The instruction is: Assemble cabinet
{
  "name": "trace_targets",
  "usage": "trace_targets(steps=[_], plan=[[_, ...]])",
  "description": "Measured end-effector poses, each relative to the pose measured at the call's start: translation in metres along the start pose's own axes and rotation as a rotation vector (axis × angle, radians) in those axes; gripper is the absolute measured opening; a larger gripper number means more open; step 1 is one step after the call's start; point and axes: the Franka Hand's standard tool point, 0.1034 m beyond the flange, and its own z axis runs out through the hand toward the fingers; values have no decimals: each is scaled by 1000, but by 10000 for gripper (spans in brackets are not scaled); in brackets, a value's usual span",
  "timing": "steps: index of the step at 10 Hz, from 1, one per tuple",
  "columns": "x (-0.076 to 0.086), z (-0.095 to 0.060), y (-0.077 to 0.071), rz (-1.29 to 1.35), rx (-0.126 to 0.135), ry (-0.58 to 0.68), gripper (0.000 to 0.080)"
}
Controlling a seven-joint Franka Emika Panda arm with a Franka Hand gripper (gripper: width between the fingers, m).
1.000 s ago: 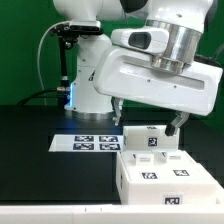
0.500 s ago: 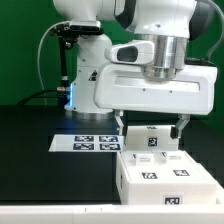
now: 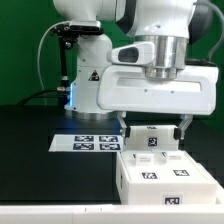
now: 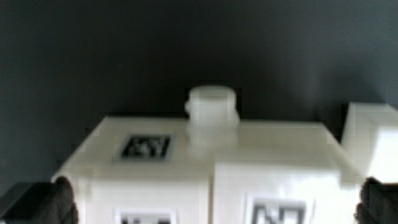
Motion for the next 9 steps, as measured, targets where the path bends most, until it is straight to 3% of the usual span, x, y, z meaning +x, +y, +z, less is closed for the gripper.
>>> trace_targets(steps=[2,4,6,7,9], plan=[[-10,7,-5,-3,24,144,796],[-3,3,-6,0,35,283,796],[-5,10,-3,-25,28,373,796],[-13,28,5,-26,12,323,796],[-15,36,4,-22,9,289,796]])
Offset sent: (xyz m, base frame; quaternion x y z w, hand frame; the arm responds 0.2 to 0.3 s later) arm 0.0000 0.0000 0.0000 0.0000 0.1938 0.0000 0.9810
